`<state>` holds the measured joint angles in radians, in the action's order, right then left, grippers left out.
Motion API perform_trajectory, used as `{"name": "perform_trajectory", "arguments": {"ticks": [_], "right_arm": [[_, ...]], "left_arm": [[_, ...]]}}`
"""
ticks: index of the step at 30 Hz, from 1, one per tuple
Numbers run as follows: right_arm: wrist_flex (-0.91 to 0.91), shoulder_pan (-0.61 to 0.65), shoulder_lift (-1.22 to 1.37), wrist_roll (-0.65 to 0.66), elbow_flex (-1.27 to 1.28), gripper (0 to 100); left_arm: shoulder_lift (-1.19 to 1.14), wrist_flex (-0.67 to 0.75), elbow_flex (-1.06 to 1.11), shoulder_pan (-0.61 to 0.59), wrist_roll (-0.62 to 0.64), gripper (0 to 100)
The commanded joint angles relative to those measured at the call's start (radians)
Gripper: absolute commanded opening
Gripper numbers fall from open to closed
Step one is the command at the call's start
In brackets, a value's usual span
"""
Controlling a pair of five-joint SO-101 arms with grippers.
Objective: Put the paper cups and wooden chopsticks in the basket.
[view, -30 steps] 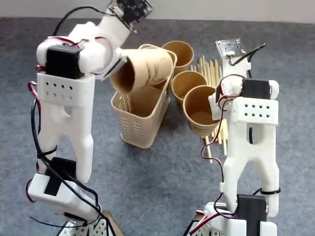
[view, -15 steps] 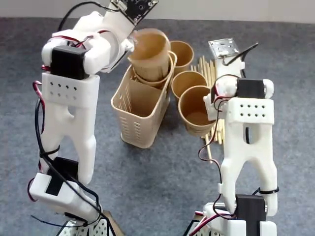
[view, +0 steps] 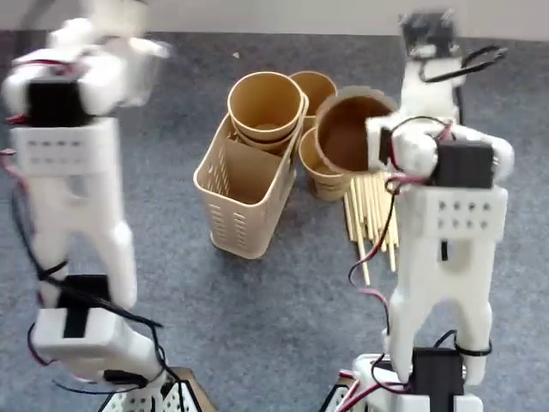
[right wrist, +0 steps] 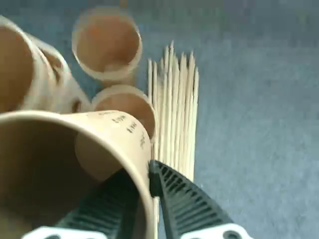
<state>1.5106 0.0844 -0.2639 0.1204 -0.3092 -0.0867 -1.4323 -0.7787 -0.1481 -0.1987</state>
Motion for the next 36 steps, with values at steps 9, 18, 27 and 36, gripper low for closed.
{"name": "perform_trajectory", "arguments": {"ticks": [9, 18, 27, 36], "right_arm": [[-0.070, 0.302, 0.257, -0.087, -0.598, 0.5], [0.033, 0.248, 0.410, -0.084, -0.604, 0.5], [0.042, 0.251, 0.529, 0.002, -0.484, 1.0], [0.021, 0.252, 0.596, -0.057, -0.694, 29.0]], "left_arm": [[0.013, 0.048, 0.374, -0.297, 0.353, 17], [0.015, 0.315, 0.682, -0.312, 0.361, 17], [0.012, 0.361, 0.760, -0.259, 0.410, 17], [0.013, 0.612, 0.972, -0.179, 0.411, 17]]}}
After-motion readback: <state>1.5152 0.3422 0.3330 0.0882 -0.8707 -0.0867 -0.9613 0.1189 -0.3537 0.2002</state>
